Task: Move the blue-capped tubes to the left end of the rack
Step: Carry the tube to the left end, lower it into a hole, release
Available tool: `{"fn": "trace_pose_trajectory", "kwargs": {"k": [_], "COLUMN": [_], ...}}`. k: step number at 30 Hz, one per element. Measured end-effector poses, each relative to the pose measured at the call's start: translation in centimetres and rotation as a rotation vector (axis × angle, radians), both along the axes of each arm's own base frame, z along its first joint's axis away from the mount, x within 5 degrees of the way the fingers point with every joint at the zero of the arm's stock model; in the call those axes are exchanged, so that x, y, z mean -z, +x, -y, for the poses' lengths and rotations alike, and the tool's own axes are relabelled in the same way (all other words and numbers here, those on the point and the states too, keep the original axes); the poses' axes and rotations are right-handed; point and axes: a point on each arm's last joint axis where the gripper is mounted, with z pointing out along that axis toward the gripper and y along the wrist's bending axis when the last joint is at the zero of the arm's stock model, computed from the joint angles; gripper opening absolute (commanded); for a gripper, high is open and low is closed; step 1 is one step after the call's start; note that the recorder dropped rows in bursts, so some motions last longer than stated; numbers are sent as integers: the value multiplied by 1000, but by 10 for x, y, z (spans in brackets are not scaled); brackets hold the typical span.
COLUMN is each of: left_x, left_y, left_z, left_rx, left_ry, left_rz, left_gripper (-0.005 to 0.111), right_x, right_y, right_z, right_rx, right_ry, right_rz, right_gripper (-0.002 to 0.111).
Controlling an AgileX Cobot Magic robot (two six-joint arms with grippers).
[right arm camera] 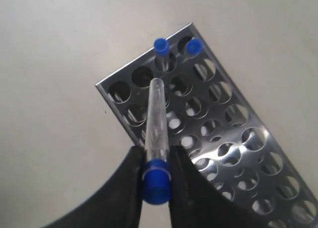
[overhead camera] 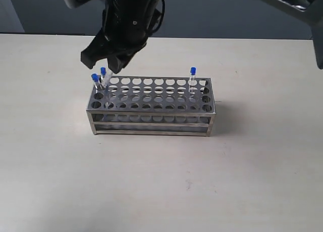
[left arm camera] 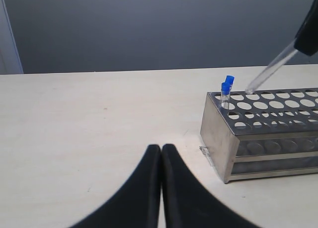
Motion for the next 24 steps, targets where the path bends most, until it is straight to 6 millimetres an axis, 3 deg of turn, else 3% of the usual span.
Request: {"fn": "trace_pose_trajectory", "kwargs": {"k": [24], "left_x": [0], "left_y": [0], "left_z": [0], "left_rx": [0], "left_ry": [0], "left_rz": [0], "left_gripper": [1], "right_x": [27], "right_y": [-10], "right_z": [-12], "right_rx": [-60], "right_ry": [-24], "right_rz": [-83], "right_gripper": [-1]}}
